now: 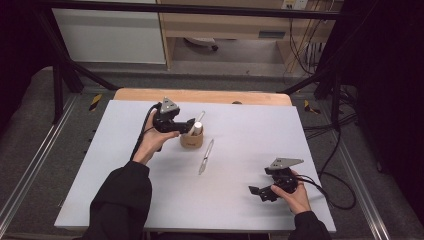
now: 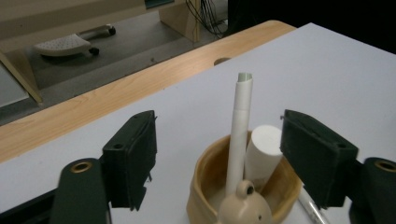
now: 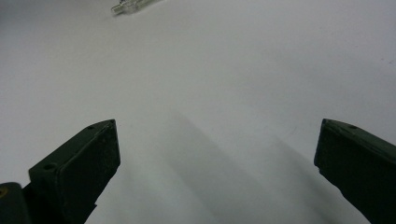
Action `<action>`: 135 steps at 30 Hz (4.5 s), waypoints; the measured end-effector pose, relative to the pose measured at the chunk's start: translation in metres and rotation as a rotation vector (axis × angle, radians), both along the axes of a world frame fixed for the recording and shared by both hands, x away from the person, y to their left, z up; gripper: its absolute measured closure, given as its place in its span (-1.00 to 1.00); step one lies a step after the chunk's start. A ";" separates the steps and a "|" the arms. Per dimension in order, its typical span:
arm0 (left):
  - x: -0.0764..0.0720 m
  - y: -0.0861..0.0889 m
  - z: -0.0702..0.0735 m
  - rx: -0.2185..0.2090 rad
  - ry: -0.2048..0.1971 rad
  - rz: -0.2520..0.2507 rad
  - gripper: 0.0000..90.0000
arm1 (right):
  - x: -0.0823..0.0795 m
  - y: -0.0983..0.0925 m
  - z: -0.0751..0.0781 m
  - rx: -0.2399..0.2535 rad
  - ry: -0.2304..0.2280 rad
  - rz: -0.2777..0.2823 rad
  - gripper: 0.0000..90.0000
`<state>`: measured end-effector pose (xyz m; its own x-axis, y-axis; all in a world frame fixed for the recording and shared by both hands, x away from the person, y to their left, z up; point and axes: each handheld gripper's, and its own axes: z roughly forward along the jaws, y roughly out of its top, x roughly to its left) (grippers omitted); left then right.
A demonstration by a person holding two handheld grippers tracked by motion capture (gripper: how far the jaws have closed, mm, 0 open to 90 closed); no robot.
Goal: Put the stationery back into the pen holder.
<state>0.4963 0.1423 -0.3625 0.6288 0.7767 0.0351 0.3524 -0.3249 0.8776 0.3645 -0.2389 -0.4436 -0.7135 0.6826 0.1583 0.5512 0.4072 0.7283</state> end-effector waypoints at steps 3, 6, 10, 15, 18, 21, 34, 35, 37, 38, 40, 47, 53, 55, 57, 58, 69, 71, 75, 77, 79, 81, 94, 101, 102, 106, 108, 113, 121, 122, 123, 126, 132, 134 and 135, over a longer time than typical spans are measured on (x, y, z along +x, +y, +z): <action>-0.006 0.006 0.004 0.016 0.023 0.004 -0.46 | 0.000 0.000 0.000 -0.002 -0.001 0.001 -0.98; -0.012 0.011 0.007 0.040 0.061 0.000 -0.58 | 0.000 0.000 0.000 -0.001 0.001 0.004 -0.98; -0.023 0.017 0.007 0.035 0.076 -0.006 -0.65 | 0.000 0.000 0.000 -0.002 0.002 0.002 -0.98; -0.035 0.023 0.004 0.052 0.111 -0.015 -0.78 | 0.000 0.000 0.000 -0.006 0.002 0.001 -0.98; -0.043 0.026 -0.003 0.061 0.147 -0.018 -0.87 | 0.000 0.000 0.000 -0.006 0.002 0.000 -0.98; -0.050 0.029 -0.010 0.077 0.185 -0.029 -0.92 | 0.000 0.000 0.000 -0.008 0.003 -0.001 -0.98; -0.076 0.022 -0.028 0.095 0.212 -0.074 -0.92 | 0.000 0.000 0.000 -0.009 0.000 0.001 -0.99; -0.077 0.020 -0.029 0.097 0.211 -0.074 -0.90 | 0.000 0.000 0.000 -0.008 0.001 0.000 -0.99; -0.080 0.016 -0.032 0.098 0.213 -0.078 -0.88 | 0.000 0.000 0.000 -0.007 0.000 0.000 -0.99; -0.081 0.014 -0.034 0.097 0.212 -0.079 -0.87 | 0.000 0.000 0.000 -0.008 0.000 0.001 -0.99; -0.083 0.010 -0.037 0.096 0.217 -0.074 -0.83 | 0.000 0.000 0.000 -0.008 0.000 0.000 -0.98; -0.084 -0.003 -0.041 0.090 0.253 -0.070 -0.72 | 0.000 0.000 -0.001 -0.010 -0.003 0.001 -0.98; -0.086 -0.022 -0.043 0.097 0.252 -0.071 -0.52 | 0.000 0.000 0.000 -0.006 0.004 -0.003 -0.98; -0.087 -0.028 -0.044 0.091 0.246 -0.075 -0.36 | 0.000 0.000 0.000 -0.007 0.001 -0.001 -0.98; -0.087 -0.034 -0.045 0.087 0.244 -0.075 -0.22 | 0.000 0.000 0.000 -0.006 0.002 -0.002 -0.98; -0.087 -0.037 -0.046 0.091 0.248 -0.077 -0.14 | 0.000 0.000 0.000 -0.006 0.004 -0.001 -0.99; -0.076 -0.065 -0.058 0.111 0.291 -0.036 0.17 | 0.000 0.001 -0.001 -0.006 0.002 0.004 -0.98; -0.072 -0.069 -0.059 0.119 0.286 -0.013 0.19 | 0.000 0.000 0.000 -0.006 0.002 0.002 -0.98; -0.067 -0.078 -0.063 0.127 0.289 0.013 0.26 | 0.000 0.000 0.000 -0.004 0.003 0.003 -0.98; -0.066 -0.082 -0.066 0.139 0.286 0.024 0.30 | 0.000 0.001 0.000 -0.003 0.003 0.004 -0.98; -0.063 -0.085 -0.068 0.147 0.291 0.036 0.34 | 0.000 0.001 -0.001 -0.004 0.002 0.002 -0.98; -0.061 -0.088 -0.071 0.152 0.291 0.051 0.37 | 0.000 0.001 -0.001 -0.002 0.002 0.007 -0.98; -0.053 -0.093 -0.080 0.167 0.302 0.089 0.62 | 0.000 0.000 0.000 -0.001 0.003 0.004 -0.98; -0.052 -0.097 -0.082 0.177 0.295 0.112 0.67 | 0.000 0.000 0.000 -0.002 0.001 0.007 -0.98; -0.052 -0.098 -0.082 0.176 0.295 0.115 0.68 | 0.000 0.000 0.000 -0.001 0.003 0.005 -0.98; -0.051 -0.097 -0.081 0.179 0.301 0.135 0.72 | 0.000 0.000 0.000 -0.001 0.004 0.006 -0.98; -0.052 -0.097 -0.081 0.186 0.296 0.141 0.75 | 0.000 0.000 0.000 -0.001 0.002 0.007 -0.98; -0.051 -0.097 -0.081 0.188 0.296 0.138 0.75 | 0.000 0.000 0.000 0.000 0.003 0.006 -0.98; -0.051 -0.091 -0.077 0.211 0.298 0.096 0.76 | 0.000 0.000 0.000 -0.002 0.000 0.007 -0.98; -0.051 -0.090 -0.076 0.218 0.301 0.090 0.76 | 0.000 0.000 0.000 -0.003 0.001 0.008 -0.98; -0.052 -0.088 -0.075 0.223 0.306 0.081 0.76 | 0.000 0.000 0.000 -0.002 0.002 0.008 -0.98; -0.054 -0.083 -0.072 0.242 0.320 0.048 0.76 | 0.000 0.000 0.000 -0.001 0.004 0.006 -0.98; -0.066 -0.071 -0.067 0.255 0.326 -0.038 0.76 | 0.000 0.000 0.000 -0.001 0.002 0.007 -0.99; -0.072 -0.065 -0.065 0.258 0.320 -0.060 0.76 | 0.000 0.000 0.000 -0.002 0.004 0.005 -0.98; -0.075 -0.062 -0.064 0.266 0.313 -0.071 0.76 | 0.000 0.000 0.000 -0.001 0.004 0.006 -0.98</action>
<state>0.4214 0.0804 -0.4263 0.6928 0.7206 0.0270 0.5573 -0.5589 0.6140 0.3645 -0.2385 -0.4438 -0.7171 0.6783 0.1602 0.5515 0.4116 0.7256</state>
